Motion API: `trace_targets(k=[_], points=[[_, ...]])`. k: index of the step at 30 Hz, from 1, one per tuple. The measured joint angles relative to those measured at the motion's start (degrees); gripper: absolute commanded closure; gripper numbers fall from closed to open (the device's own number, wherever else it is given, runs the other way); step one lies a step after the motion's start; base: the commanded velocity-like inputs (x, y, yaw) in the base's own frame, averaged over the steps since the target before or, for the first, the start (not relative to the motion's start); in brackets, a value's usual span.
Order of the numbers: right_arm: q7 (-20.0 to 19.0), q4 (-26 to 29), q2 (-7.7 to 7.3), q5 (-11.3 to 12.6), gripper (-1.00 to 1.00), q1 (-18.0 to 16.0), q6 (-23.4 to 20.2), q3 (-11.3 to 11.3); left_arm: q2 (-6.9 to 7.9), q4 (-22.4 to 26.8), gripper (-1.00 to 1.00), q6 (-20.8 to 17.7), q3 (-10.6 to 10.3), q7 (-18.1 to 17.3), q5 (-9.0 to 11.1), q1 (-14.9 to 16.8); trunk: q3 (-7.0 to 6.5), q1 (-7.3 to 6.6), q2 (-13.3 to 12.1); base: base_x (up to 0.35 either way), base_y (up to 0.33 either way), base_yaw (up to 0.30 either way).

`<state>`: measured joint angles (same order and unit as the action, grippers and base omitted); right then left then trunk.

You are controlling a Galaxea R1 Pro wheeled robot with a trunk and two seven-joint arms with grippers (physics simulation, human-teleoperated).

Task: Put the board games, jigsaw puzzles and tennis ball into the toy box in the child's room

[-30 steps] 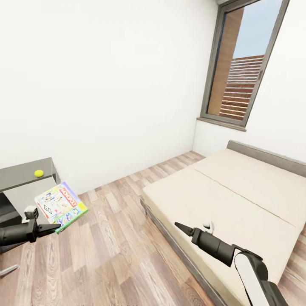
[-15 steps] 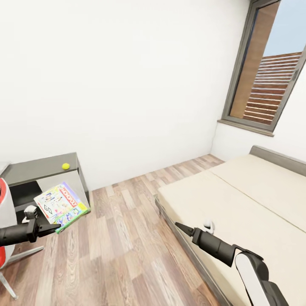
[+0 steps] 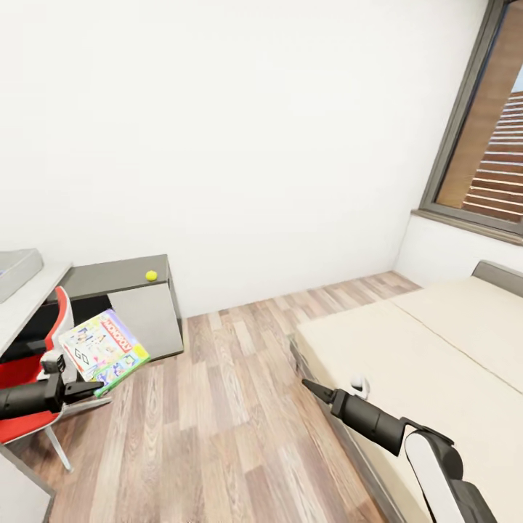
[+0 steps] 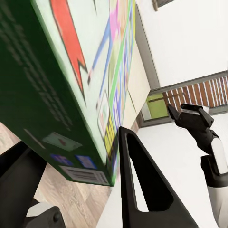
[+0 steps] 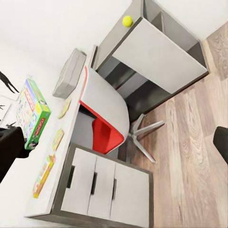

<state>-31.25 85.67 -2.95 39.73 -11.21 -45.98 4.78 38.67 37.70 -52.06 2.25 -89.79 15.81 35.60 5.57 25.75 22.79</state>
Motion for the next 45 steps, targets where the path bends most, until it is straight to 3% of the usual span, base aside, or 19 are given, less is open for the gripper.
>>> trace_targets(k=[9,15,22,38,45], points=[[-0.3,1.7,-0.95,0.1,-1.00,0.0,-0.1,0.3,1.44,2.1,1.00,0.0,0.8,0.0,0.3,0.0,0.00,0.00,0.0,0.000,0.000,0.286],[-0.2,1.7,-1.73,0.1,-1.00,0.0,-0.1,0.3,3.69,2.3,1.00,0.0,0.8,0.0,0.7,0.0,0.00,0.00,0.0,0.000,0.000,0.286],[0.0,1.7,-1.88,0.1,-1.00,0.0,-0.1,0.2,5.25,2.4,1.00,-0.1,0.8,0.0,0.9,0.0,0.00,0.00,0.0,0.000,0.000,0.286],[0.1,1.7,-1.89,0.1,-1.00,0.0,0.0,0.2,5.46,2.1,1.00,-0.9,0.8,0.0,0.8,0.0,0.00,0.00,0.0,0.000,0.000,0.284],[0.1,1.5,-1.89,0.1,-1.00,0.0,0.0,0.2,5.43,2.0,1.00,-0.8,0.8,0.0,0.9,0.0,0.00,0.00,0.0,0.000,0.000,0.095]])
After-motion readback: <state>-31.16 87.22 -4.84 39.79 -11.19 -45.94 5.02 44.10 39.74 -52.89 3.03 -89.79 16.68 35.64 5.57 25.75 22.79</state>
